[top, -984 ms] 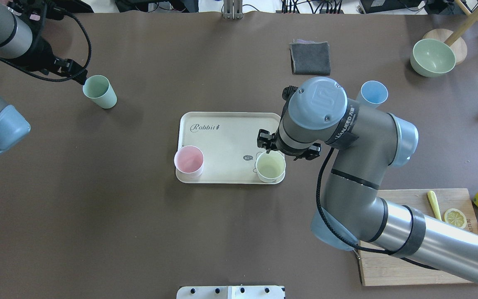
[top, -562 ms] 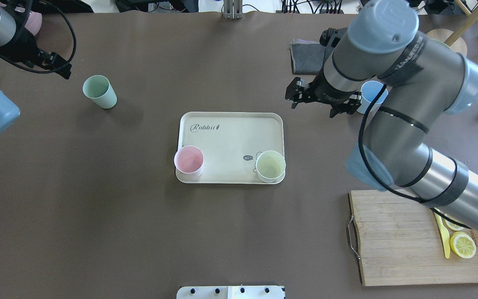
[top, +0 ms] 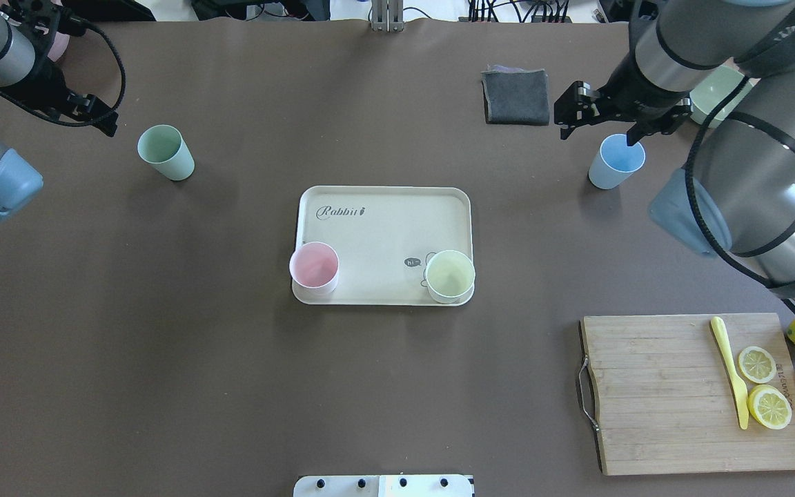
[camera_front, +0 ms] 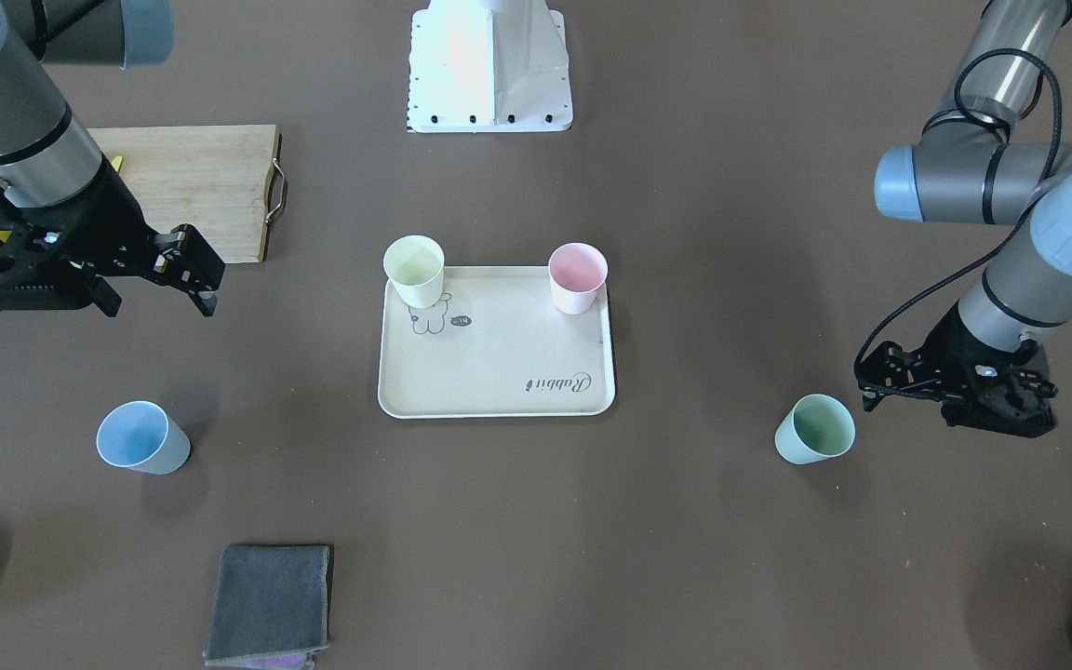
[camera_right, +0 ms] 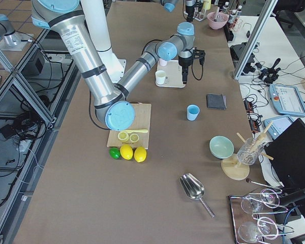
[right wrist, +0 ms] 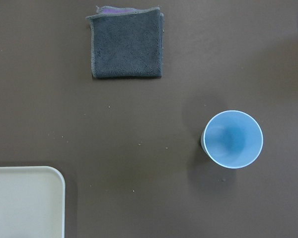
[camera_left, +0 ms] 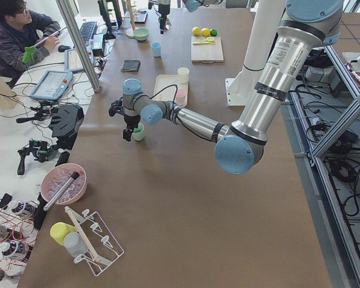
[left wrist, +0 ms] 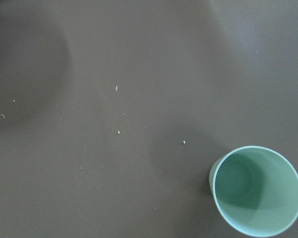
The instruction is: Place all cups on tray
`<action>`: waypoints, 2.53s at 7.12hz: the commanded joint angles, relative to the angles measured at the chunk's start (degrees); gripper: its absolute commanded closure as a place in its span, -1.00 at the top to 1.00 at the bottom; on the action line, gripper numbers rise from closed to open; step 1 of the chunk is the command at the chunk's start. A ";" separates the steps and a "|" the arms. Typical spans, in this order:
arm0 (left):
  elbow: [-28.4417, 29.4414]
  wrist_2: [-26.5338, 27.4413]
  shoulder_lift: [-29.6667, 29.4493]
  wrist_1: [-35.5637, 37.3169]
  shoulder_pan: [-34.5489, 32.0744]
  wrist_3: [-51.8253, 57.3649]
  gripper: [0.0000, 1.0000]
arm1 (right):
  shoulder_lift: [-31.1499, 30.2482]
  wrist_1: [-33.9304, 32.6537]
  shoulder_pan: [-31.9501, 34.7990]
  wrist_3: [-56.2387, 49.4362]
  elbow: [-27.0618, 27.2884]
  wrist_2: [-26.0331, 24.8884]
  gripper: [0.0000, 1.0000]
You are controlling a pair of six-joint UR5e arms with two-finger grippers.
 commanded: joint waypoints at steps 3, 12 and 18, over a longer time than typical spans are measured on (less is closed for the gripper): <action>3.70 0.07 -1.98 -3.96 4.37 -4.51 0.37 | -1.03 0.18 0.23 -0.64 0.52 -0.68 1.00; -2.09 -4.42 -12.51 7.64 7.78 -16.68 -1.00 | -2.08 0.26 0.23 -0.55 0.52 -0.77 1.00; -0.17 6.20 -17.18 7.56 19.66 -25.78 -1.00 | -3.05 0.26 0.23 -0.37 0.26 -0.77 1.00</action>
